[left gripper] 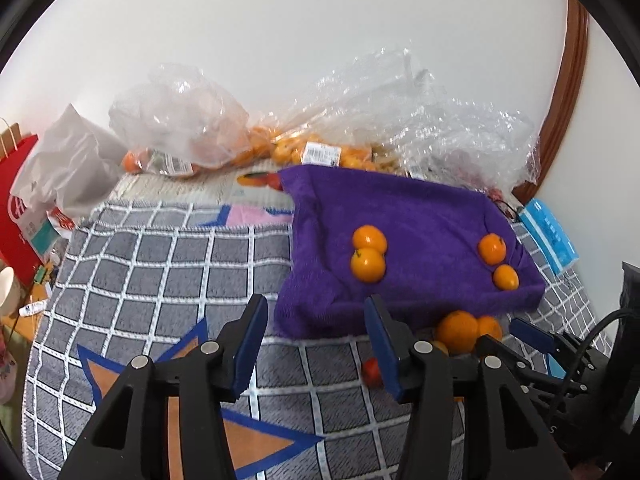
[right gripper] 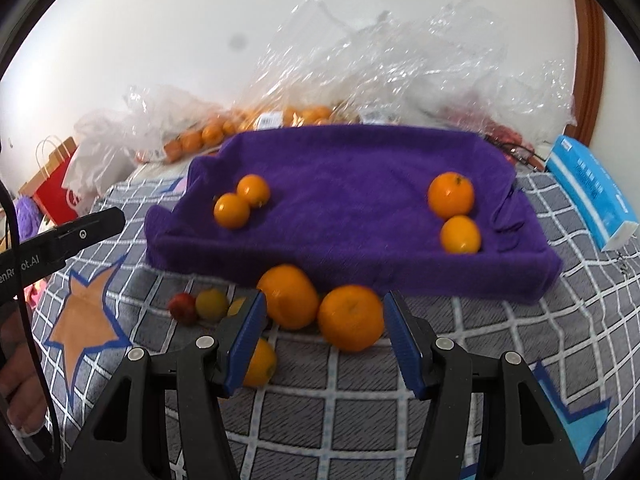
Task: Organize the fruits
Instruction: 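Withdraw both grippers back toward the loose fruits on the bed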
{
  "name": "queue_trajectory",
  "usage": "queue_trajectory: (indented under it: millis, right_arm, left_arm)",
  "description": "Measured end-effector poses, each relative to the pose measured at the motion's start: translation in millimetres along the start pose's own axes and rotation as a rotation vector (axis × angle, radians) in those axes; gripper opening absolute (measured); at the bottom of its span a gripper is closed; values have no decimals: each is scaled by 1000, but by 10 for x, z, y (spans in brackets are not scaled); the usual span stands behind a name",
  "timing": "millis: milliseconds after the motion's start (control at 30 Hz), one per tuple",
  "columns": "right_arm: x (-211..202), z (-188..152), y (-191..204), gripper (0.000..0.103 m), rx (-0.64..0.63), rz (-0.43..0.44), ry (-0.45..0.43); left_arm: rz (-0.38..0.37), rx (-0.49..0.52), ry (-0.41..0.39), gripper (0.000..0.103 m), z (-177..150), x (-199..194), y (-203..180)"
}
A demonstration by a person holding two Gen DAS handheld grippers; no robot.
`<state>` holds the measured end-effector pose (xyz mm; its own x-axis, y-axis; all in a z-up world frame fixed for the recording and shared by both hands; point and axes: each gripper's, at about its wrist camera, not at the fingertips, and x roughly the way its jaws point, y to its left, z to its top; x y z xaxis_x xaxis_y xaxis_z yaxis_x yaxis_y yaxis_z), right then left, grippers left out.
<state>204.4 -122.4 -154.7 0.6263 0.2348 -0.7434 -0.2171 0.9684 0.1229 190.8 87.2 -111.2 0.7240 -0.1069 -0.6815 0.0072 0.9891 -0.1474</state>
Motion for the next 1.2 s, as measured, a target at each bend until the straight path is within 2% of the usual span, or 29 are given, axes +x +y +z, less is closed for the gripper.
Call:
queue_trajectory:
  millis: [400, 733, 1200]
  right_arm:
    - [62, -51, 119, 61, -31, -57, 7]
    - [142, -46, 129, 68, -78, -123, 7]
    - [225, -20, 62, 72, -49, -79, 18]
  left_arm:
    - [-16, 5, 8, 49, -73, 16, 115]
    - [-24, -19, 29, 49, -93, 83, 204]
    - [-23, -23, 50, 49, -116, 170, 221]
